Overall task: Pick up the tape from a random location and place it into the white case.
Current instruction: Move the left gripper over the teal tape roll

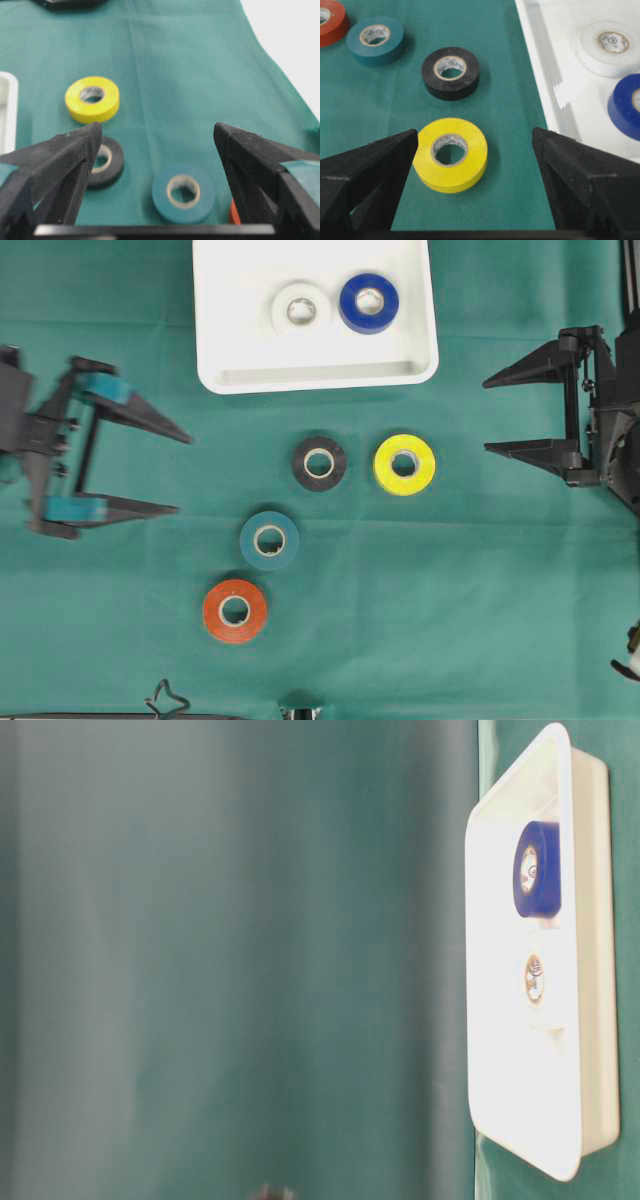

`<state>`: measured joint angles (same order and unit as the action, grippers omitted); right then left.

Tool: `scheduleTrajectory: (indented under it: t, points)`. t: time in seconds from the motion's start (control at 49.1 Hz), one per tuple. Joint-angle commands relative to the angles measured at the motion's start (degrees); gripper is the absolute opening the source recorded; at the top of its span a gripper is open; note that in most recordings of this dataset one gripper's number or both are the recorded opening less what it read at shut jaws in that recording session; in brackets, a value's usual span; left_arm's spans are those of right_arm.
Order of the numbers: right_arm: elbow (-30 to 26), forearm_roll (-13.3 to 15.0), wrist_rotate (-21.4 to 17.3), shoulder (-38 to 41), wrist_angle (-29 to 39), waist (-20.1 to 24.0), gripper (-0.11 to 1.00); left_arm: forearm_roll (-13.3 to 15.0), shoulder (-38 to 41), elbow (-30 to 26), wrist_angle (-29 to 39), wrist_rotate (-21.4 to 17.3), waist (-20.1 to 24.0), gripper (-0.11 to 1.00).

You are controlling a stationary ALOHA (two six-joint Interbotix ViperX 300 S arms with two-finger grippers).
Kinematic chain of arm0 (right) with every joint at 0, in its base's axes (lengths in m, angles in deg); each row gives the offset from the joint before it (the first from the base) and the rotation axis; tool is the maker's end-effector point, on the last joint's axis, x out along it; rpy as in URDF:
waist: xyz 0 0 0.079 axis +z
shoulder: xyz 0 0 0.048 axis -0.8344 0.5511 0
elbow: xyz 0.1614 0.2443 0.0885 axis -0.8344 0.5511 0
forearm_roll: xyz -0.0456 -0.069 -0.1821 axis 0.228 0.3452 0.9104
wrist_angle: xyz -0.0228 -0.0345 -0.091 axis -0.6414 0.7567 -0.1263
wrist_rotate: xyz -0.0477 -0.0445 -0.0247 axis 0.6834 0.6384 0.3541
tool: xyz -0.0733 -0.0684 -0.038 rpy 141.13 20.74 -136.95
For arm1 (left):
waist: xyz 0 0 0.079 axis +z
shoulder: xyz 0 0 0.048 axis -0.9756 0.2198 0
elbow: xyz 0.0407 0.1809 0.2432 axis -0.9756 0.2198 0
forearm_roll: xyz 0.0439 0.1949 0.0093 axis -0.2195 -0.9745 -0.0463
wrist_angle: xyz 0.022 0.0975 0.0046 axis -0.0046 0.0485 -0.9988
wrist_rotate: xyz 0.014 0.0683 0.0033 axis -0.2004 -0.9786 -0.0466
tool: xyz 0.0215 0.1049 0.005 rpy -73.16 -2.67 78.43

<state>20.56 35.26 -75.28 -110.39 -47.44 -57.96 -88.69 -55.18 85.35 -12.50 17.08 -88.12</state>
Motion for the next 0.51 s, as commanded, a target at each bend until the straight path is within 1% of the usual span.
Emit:
scheduleTrajectory:
  t: [0.0, 0.122, 0.285, 0.366, 0.488]
  points:
    - [-1.14, 0.09, 0.09, 0.09, -0.35, -0.09, 0.89, 0.09, 3.87, -4.57, -0.70, -0.09, -0.26, 0.96]
    - [-1.14, 0.09, 0.09, 0.09, -0.35, 0.00, 0.89, 0.09, 9.05, -9.40, -0.53, -0.18, -0.62, 0.96]
    - [-1.14, 0.09, 0.09, 0.09, -0.35, 0.00, 0.89, 0.00, 13.80, -14.85, 0.44, -0.44, -1.41, 0.96]
    - [-1.14, 0.09, 0.09, 0.00, -0.35, 0.00, 0.89, 0.00, 15.29, -16.52, 1.41, -0.44, -1.41, 0.96]
    - [-1.14, 0.09, 0.09, 0.09, -0.35, 0.00, 0.89, 0.00, 15.64, -17.05, 2.64, -0.35, -1.49, 0.96]
